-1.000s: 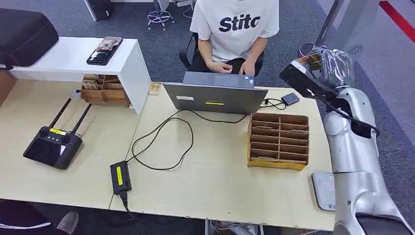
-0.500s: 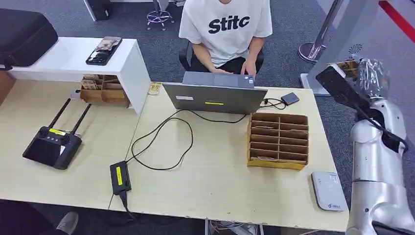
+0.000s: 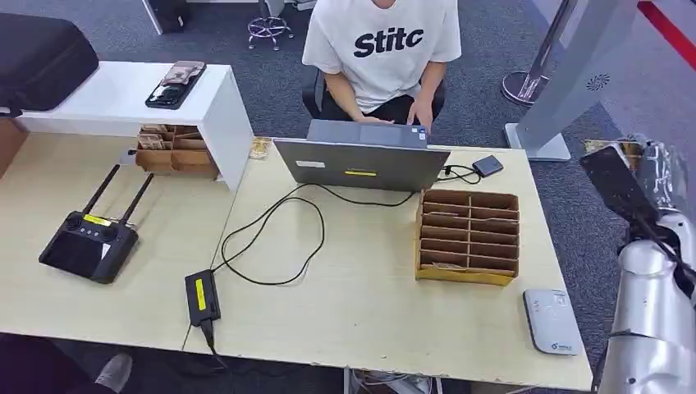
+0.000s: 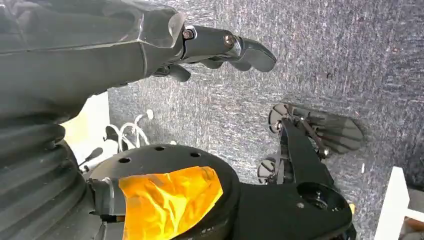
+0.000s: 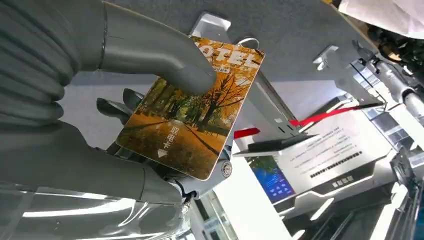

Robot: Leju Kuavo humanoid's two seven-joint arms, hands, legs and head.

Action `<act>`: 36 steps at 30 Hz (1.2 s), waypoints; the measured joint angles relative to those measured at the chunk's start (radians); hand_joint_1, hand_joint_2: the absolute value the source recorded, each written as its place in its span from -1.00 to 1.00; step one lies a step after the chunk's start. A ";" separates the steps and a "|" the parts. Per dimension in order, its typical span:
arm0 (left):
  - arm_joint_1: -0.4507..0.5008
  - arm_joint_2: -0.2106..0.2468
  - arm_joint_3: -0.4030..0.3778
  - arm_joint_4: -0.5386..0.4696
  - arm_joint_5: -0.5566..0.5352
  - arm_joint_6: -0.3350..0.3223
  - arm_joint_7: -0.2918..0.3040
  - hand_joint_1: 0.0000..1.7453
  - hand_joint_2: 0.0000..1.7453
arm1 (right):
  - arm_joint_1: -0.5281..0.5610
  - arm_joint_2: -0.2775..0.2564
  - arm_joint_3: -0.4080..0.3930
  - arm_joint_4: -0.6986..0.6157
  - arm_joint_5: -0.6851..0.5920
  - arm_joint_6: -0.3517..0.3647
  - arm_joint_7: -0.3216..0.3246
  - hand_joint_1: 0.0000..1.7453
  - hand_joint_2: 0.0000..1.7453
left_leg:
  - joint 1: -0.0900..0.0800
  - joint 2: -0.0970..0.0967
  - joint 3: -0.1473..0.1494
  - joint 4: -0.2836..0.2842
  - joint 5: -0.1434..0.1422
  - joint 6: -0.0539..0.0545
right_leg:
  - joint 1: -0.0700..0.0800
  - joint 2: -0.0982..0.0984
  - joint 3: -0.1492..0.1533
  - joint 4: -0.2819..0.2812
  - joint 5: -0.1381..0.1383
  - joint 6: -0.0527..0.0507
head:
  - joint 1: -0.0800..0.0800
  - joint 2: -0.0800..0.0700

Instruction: Pass the card to the sensor for recognition and then transmit it.

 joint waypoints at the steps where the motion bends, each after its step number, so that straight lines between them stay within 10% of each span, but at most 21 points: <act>1: 0.001 0.000 0.003 0.000 0.000 0.004 0.000 -1.00 1.00 | 0.028 0.005 -0.015 -0.015 -0.010 0.003 -0.013 1.00 1.00 | 0.000 0.000 0.000 0.000 0.000 0.000 | 0.000 0.000 0.000 0.000 0.000 0.000 | 0.000 0.000; 36: 0.006 -0.016 0.079 0.000 0.000 0.026 -0.011 -1.00 1.00 | 0.441 0.206 -0.152 -0.375 -0.175 0.046 -0.108 1.00 1.00 | 0.000 0.001 -0.001 -0.001 0.000 0.000 | 0.000 0.000 -0.001 0.000 -0.001 0.000 | 0.000 0.000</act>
